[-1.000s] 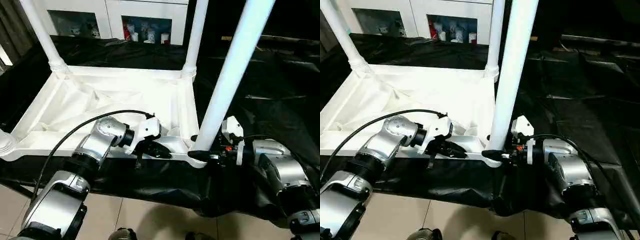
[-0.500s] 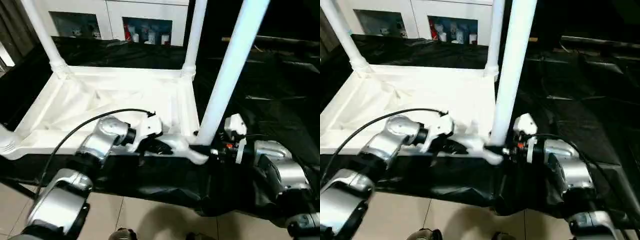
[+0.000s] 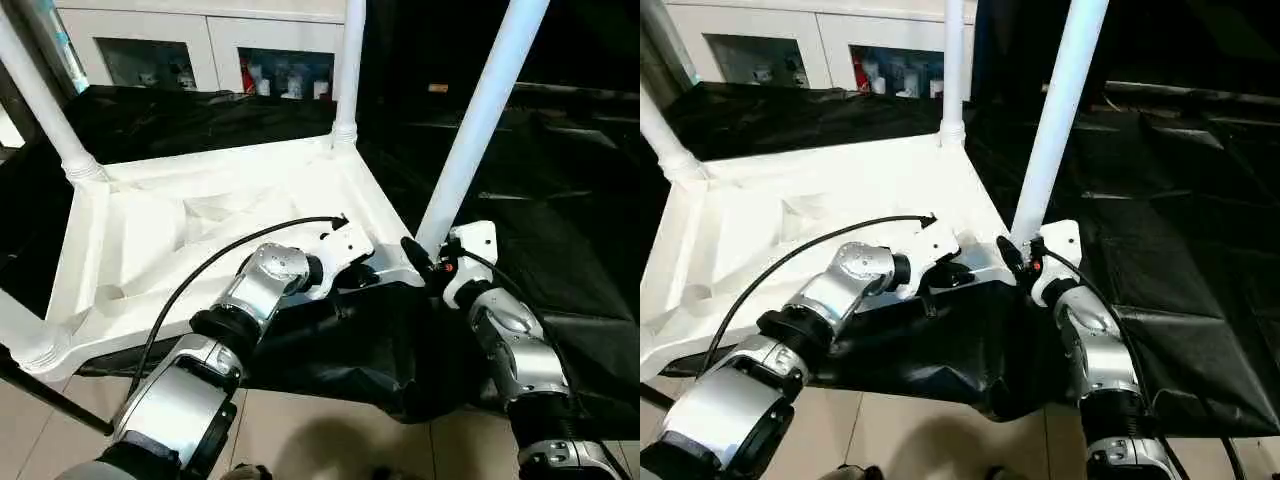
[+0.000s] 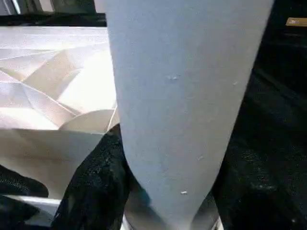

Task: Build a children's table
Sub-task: Rotate leg to tighten

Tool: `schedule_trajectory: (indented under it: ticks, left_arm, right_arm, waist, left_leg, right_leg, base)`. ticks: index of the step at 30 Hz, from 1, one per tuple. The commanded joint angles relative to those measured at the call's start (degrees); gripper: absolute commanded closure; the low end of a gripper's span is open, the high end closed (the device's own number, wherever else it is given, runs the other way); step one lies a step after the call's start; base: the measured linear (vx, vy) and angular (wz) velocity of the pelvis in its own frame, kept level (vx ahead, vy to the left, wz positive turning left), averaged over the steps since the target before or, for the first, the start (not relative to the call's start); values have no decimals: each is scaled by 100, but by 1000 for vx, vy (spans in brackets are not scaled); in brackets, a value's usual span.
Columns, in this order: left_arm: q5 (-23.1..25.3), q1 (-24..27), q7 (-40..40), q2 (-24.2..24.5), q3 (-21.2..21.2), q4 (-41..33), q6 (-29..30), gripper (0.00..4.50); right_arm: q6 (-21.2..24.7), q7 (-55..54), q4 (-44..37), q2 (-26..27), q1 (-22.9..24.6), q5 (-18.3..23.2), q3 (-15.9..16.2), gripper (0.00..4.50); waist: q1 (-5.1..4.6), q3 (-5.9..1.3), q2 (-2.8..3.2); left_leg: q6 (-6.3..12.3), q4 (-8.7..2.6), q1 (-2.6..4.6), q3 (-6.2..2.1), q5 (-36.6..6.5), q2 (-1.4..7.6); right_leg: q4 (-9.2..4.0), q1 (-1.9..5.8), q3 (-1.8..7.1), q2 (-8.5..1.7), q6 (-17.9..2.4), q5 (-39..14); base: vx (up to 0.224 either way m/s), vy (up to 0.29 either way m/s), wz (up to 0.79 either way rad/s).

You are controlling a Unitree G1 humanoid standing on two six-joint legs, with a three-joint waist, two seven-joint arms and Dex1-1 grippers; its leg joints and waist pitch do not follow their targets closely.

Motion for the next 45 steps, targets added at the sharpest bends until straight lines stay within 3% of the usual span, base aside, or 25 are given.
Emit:
schedule_trajectory:
  ticks: [1, 7, 8, 11, 13, 15, 16, 20, 21, 24, 30, 33, 37, 39, 41, 42, 44, 45]
  left_arm:
    - [-58, -81, -8, -203, -110, 76, -149, 450]
    - [-75, -2, -721, 210, -141, -3, -487, 450]
    - [-96, 42, -927, 306, -148, -61, -557, 450]
    - [-217, 147, -1502, 501, -169, -208, -617, 450]
    - [-223, 234, -1944, 743, -246, -291, -766, 450]
    - [-224, 246, -2044, 826, -243, -284, -801, 450]
    - [-250, 263, -2224, 923, -232, -286, -835, 450]
    - [-348, 306, -2632, 1117, -216, -350, -879, 450]
    - [-430, 337, -2863, 1230, -193, -427, -869, 450]
    - [-479, 355, -2972, 1308, -167, -490, -843, 450]
    - [-492, 357, -3005, 1335, -114, -467, -868, 450]
    - [-552, 371, -2903, 1281, -71, -525, -777, 450]
    - [-500, 294, -2518, 1167, -1, -388, -688, 450]
    - [-464, 217, -2132, 1057, 75, -252, -632, 450]
    - [-374, 78, -1447, 857, 166, -26, -567, 450]
    - [-374, 78, -1447, 857, 166, -26, -567, 450]
    - [-307, -17, -966, 694, 208, 112, -498, 450]
    - [-277, -94, -557, 526, 253, 205, -411, 450]
  right_arm:
    - [216, 1087, -7, 234, 175, 102, 809, 184]
    - [524, 2403, -207, -472, 111, 337, 1004, 179]
    - [635, 2830, -289, -680, 104, 422, 1069, 179]
    - [722, 3295, -310, -965, 25, 467, 1102, 179]
    - [719, 3686, -256, -1210, -91, 447, 1141, 179]
    - [750, 3837, -219, -1272, -146, 453, 1131, 179]
    - [818, 4033, -184, -1355, -205, 498, 1138, 179]
    - [920, 4374, -149, -1508, -267, 556, 1199, 179]
    - [952, 4537, -128, -1580, -285, 564, 1238, 202]
    - [982, 4653, -107, -1615, -292, 573, 1274, 215]
    - [1026, 4835, -75, -1607, -303, 577, 1323, 240]
    - [1079, 4817, -164, -1605, -211, 633, 1353, 241]
    - [1149, 4583, -293, -1525, -9, 609, 1362, 241]
    - [1084, 4107, -239, -1357, 71, 527, 1262, 242]
    - [898, 2891, 85, -951, 76, 326, 952, 245]
    - [898, 2891, 85, -951, 76, 326, 952, 246]
    - [903, 2058, 302, -665, 40, 270, 707, 247]
    - [946, 1481, 414, -434, 21, 281, 519, 248]
  waist:
    - [-33, -249, -33]
    - [7, -266, -78]
    - [29, -287, -56]
    - [42, -297, -66]
    - [46, -318, -81]
    - [80, -336, -54]
    - [87, -356, -88]
    - [118, -388, -57]
    - [150, -394, -92]
    - [176, -374, -85]
    - [167, -319, -98]
    - [169, -322, -95]
    - [178, -337, -98]
    - [182, -329, -85]
    - [173, -305, -77]
    - [140, -294, -59]
    - [93, -287, -95]
    - [49, -280, -54]
  left_leg:
    - [13, -504, 160, -255, -2893, 313]
    - [259, -473, 103, -199, -2399, 318]
    - [329, -458, 90, -192, -2154, 336]
    - [388, -447, 66, -177, -1938, 353]
    - [470, -414, 8, -160, -1674, 347]
    - [509, -373, 61, -125, -1548, 364]
    - [566, -344, 47, -121, -1395, 353]
    - [795, -292, 19, -102, -808, 363]
    - [839, -276, 31, -87, -742, 358]
    - [799, -287, 37, -83, -793, 380]
    - [318, -355, 71, -95, -1544, 399]
    - [255, -358, 84, -90, -1594, 399]
    - [313, -340, 81, -75, -1426, 392]
    - [298, -348, 85, -74, -1490, 388]
    - [181, -368, 102, -82, -1752, 379]
    - [39, -377, 158, -93, -2038, 363]
    - [-70, -417, 105, -162, -2171, 356]
    - [-157, -434, 147, -175, -2408, 359]
  right_leg:
    - [-463, 23, 147, -218, -717, -2911]
    - [-398, 91, 197, -242, -970, -2453]
    - [-354, 118, 209, -253, -1090, -2200]
    - [-293, 149, 200, -239, -1267, -1880]
    - [-225, 177, 192, -223, -1364, -1617]
    - [-195, 114, 215, -222, -1479, -1352]
    - [-141, 146, 206, -215, -1592, -1087]
    - [-18, 169, 191, -198, -1803, -232]
    - [-1, 179, 190, -200, -1853, -153]
    - [-14, 160, 194, -201, -1814, -332]
    - [-119, 117, 227, -208, -1551, -1522]
    - [-128, 106, 238, -209, -1506, -1593]
    - [-113, 109, 243, -198, -1502, -1325]
    - [-128, 97, 240, -202, -1500, -1411]
    - [-185, 74, 244, -217, -1384, -1921]
    - [-252, 11, 249, -227, -1290, -2346]
    - [-274, 67, 221, -228, -1070, -2756]
    - [-316, 8, 219, -218, -961, -2913]
  base:
    - [0, 0, 0]
    - [0, 0, 0]
    - [0, 0, 0]
    - [0, 0, 0]
    - [0, 0, 0]
    - [26, -13, 2]
    - [51, -25, 3]
    - [13, -6, 1]
    - [0, 0, 0]
    - [0, 0, 0]
    - [0, 0, 0]
    - [0, 0, 0]
    - [0, 0, 0]
    - [0, 0, 0]
    - [0, 0, 0]
    - [0, 0, 0]
    - [0, 0, 0]
    - [0, 0, 0]
